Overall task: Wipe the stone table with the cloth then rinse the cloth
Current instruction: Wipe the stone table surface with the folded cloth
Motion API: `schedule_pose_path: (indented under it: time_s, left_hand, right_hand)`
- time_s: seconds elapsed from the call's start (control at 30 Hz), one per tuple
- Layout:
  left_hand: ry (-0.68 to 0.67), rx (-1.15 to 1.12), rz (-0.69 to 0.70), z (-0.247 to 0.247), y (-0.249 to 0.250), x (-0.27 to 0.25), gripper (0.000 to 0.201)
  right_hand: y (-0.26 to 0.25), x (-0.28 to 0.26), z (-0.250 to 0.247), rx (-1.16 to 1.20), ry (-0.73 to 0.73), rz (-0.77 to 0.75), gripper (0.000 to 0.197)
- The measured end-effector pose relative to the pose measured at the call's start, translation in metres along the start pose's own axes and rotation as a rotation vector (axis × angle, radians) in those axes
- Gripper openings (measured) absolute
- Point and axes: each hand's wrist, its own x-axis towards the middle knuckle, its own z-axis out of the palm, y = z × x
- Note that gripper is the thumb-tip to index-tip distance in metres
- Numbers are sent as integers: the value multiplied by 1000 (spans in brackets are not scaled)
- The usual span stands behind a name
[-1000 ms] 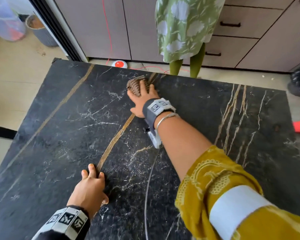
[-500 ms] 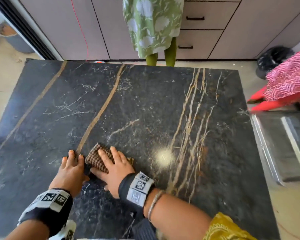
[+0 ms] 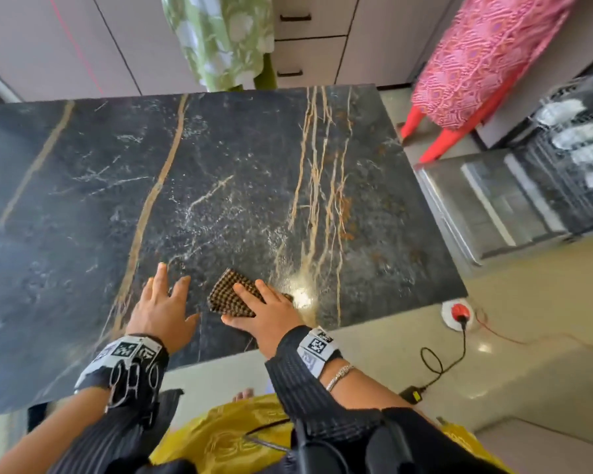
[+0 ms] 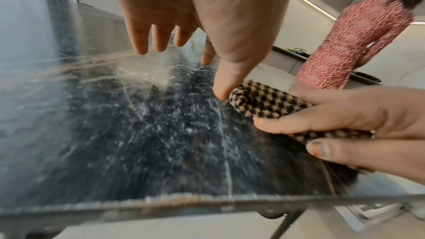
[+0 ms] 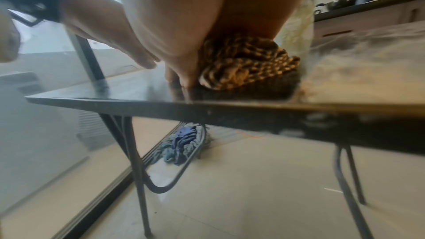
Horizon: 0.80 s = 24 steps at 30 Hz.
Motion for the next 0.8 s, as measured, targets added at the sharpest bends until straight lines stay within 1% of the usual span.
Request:
schedule_pose_path:
  time_s: [0.1, 0.17, 0.2, 0.27, 0.33, 0.37, 0.47, 0.5, 0.57, 0.6, 0.63, 0.73, 0.8]
  left_hand:
    - [-51, 15, 74, 7, -1, -21, 75]
    - [-124, 24, 127, 14, -3, -34, 74]
    - [-170, 40, 155, 19, -5, -41, 76]
    - [-253, 101, 196, 27, -10, -53, 84]
    - [-270, 123, 214, 30, -16, -60, 86]
    - [-270, 117, 221, 30, -19, -63, 85]
    - [-304, 101, 223, 27, -28, -68, 82]
    - [-316, 87, 214, 27, -31, -71, 82]
    - [-313, 42, 173, 29, -33, -72, 80]
    - [-300, 31, 149, 29, -30, -71, 79]
    - [-285, 29, 118, 31, -25, -71, 77]
    - [-229, 95, 16, 31, 8, -70, 76]
    - [-207, 121, -5, 29, 36, -67, 78]
  right_hand:
    - [-5, -16, 11, 34, 89, 125, 60]
    - [-3, -26, 18, 46, 117, 211, 56]
    - [0, -33, 22, 53, 114, 258, 58]
    - [11, -47, 27, 75, 109, 351, 70]
    - [27, -62, 32, 114, 145, 454, 80]
    - [36, -71, 34, 142, 176, 511, 79]
    - [58, -86, 37, 172, 240, 650, 58]
    - [60, -86, 36, 181, 235, 685, 54]
    - [55, -77, 32, 210, 199, 737, 51]
    - [52, -72, 29, 210, 184, 737, 52]
    - [46, -67, 29, 196, 173, 701, 53]
    - [38, -58, 28, 102, 122, 458, 57]
    - [44, -58, 26, 58, 72, 335, 61]
